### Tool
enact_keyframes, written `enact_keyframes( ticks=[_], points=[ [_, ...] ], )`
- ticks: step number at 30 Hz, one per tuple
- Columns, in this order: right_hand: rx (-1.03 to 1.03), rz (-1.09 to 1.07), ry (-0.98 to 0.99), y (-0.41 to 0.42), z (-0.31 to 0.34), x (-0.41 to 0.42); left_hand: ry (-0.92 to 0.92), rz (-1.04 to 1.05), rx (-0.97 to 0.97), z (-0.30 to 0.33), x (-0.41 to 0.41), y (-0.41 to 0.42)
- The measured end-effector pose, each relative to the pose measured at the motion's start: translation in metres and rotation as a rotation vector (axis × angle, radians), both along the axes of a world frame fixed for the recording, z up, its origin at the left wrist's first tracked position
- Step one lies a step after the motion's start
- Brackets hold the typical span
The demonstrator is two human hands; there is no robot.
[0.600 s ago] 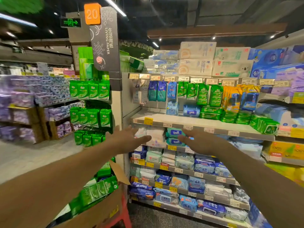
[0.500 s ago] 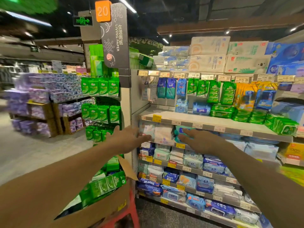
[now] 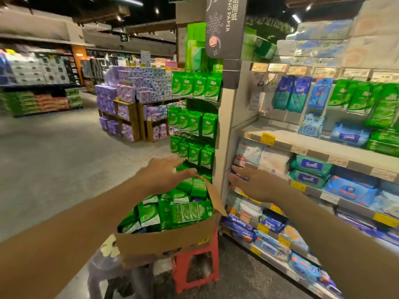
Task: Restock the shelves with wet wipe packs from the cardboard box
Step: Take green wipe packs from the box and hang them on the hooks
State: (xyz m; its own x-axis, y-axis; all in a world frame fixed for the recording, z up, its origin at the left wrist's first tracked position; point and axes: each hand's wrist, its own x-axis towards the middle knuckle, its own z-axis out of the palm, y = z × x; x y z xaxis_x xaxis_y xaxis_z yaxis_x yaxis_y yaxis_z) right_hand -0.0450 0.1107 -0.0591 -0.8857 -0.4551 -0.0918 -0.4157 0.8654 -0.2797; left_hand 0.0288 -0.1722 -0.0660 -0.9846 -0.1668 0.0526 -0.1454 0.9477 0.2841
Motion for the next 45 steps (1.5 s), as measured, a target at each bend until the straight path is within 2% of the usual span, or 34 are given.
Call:
enact_keyframes(
  ticks=[10,17,20,27,33,40,45],
  points=[
    [0.048,0.151,-0.078,-0.111,-0.03,-0.061,-0.106,0.052,0.179,-0.058,-0.036,-0.089],
    [0.034,0.122,-0.13,-0.155,-0.057,-0.113,-0.198,0.105,0.357,-0.096,-0.073,-0.138],
    [0.022,0.107,-0.165,-0.161,-0.071,-0.136,-0.219,0.102,0.375,-0.11,-0.092,-0.147],
    [0.037,0.105,-0.232,-0.166,-0.102,-0.185,-0.283,0.113,0.38,-0.145,-0.148,-0.14],
    [0.003,0.193,-0.274,-0.159,-0.137,-0.244,-0.374,0.125,0.306,-0.173,-0.194,-0.122],
    [-0.049,0.253,-0.38,-0.145,-0.179,-0.307,-0.41,0.167,0.341,-0.208,-0.229,-0.084],
    [0.052,0.356,-0.446,-0.146,-0.206,-0.323,-0.45,0.189,0.349,-0.24,-0.233,-0.073]
  ],
)
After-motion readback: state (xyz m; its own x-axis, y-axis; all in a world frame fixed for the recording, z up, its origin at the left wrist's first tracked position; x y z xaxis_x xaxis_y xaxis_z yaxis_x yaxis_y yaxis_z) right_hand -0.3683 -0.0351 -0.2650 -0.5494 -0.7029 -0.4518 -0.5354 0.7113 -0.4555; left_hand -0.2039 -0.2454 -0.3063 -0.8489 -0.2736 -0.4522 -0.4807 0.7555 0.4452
